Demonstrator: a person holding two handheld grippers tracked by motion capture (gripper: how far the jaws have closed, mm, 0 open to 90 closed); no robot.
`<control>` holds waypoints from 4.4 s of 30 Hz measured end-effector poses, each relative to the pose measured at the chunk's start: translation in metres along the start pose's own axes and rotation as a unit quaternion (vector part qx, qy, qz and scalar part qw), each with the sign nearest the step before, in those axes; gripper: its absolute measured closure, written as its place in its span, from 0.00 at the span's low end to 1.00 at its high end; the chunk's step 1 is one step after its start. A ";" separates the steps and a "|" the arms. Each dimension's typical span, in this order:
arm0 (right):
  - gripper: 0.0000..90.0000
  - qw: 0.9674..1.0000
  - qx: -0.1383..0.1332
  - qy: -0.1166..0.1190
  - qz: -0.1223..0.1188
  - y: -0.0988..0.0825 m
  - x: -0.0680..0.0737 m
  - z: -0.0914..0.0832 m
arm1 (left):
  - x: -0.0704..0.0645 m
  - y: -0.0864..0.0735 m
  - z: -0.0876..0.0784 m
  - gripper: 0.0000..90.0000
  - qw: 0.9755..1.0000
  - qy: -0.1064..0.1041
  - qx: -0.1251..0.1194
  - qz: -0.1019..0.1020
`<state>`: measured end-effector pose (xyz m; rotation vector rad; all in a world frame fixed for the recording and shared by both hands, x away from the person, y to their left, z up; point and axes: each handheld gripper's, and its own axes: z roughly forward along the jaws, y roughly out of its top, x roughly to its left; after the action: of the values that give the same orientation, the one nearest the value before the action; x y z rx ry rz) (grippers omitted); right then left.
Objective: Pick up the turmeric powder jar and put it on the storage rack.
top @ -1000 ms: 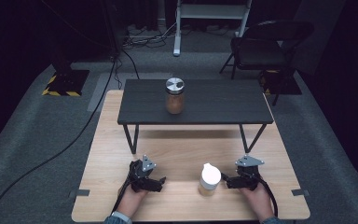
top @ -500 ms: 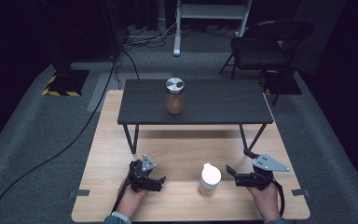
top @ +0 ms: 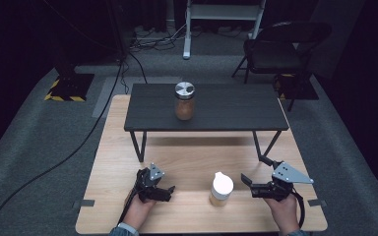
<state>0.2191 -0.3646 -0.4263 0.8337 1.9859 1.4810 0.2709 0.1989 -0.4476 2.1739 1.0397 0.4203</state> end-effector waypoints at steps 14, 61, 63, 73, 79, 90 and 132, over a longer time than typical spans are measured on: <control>0.04 0.999 -0.017 0.050 0.002 0.004 0.009 0.007 | 0.000 0.000 0.000 0.03 1.000 0.000 0.000 0.000; 0.07 0.989 0.059 0.137 -0.021 0.004 0.034 0.049 | 0.000 0.000 0.000 0.03 1.000 0.000 0.001 0.000; 0.09 0.988 0.076 0.133 -0.024 0.004 0.036 0.052 | 0.000 0.000 0.000 0.03 1.000 -0.001 0.002 0.001; 0.15 0.983 0.125 0.132 -0.019 0.001 0.036 0.061 | 0.001 0.000 0.000 0.03 1.000 -0.003 0.001 0.003; 0.28 0.983 0.125 0.134 -0.027 0.001 0.031 0.059 | 0.001 0.000 0.000 0.03 1.000 -0.003 0.002 0.003; 0.34 0.982 0.130 0.132 -0.040 0.005 0.034 0.059 | 0.001 0.000 0.000 0.03 1.000 -0.003 0.002 0.003; 0.34 0.999 0.045 0.023 -0.002 0.190 -0.015 0.042 | 0.000 0.001 0.001 0.02 1.000 -0.003 0.000 0.002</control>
<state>0.2912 -0.3083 -0.2538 0.8398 2.1003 1.4308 0.2722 0.1982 -0.4479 2.1774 1.0315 0.4146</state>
